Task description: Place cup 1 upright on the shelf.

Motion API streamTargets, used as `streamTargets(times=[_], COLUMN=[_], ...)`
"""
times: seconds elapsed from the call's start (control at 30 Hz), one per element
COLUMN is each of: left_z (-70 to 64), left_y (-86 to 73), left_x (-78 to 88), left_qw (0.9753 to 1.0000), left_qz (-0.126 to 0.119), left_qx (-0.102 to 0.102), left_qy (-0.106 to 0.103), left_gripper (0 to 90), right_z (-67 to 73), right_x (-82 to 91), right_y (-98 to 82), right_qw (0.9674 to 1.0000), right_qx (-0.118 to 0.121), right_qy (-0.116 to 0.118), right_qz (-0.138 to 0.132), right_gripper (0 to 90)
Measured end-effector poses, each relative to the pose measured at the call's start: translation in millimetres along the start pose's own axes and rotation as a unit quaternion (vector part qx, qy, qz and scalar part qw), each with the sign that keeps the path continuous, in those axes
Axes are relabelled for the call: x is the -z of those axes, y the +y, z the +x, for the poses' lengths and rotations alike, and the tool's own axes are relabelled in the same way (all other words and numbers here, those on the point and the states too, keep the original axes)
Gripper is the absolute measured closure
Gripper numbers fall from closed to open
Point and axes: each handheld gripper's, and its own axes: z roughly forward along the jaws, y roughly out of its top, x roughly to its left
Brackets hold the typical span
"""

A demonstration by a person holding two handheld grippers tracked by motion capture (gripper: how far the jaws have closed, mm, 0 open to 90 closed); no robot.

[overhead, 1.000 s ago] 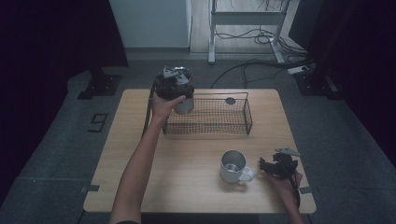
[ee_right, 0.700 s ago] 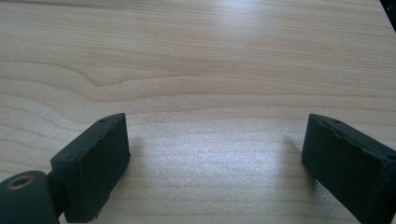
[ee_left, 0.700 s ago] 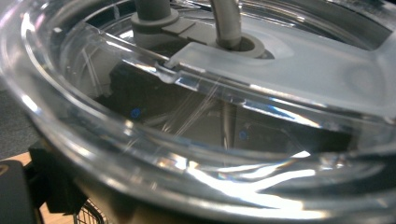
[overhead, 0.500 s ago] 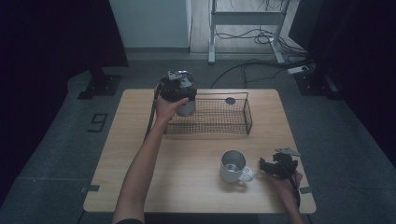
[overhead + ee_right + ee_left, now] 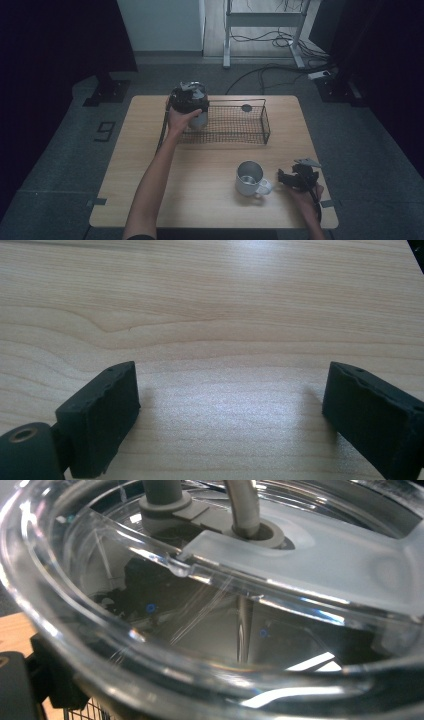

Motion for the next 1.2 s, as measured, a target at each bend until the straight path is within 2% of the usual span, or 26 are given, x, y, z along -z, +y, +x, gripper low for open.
streamTargets(times=[0.57, 1.1, 1.2], left_z=[1.0, -1.2, -1.9], left_y=[-20.3, -31.9, -33.6], left_x=[-18.2, -27.8, -27.9], left_qw=[0.9997, 0.999, 0.9991], left_qz=[0.023, 0.043, 0.041], left_qx=[0.006, 0.003, 0.002], left_qy=[0.001, 0.007, 0.008], left_gripper=[3.9, 3.9, 3.9], right_z=[0.0, 0.1, 0.1], right_x=[0.0, 0.1, 0.1], right_y=[0.0, 0.0, 0.0], right_qw=[1.0, 1.0, 1.0], right_qx=[0.0, 0.0, 0.0], right_qy=[0.0, 0.0, 0.001], right_qz=[0.0, 0.0, -0.001], right_gripper=[7.8, 8.1, 8.2])
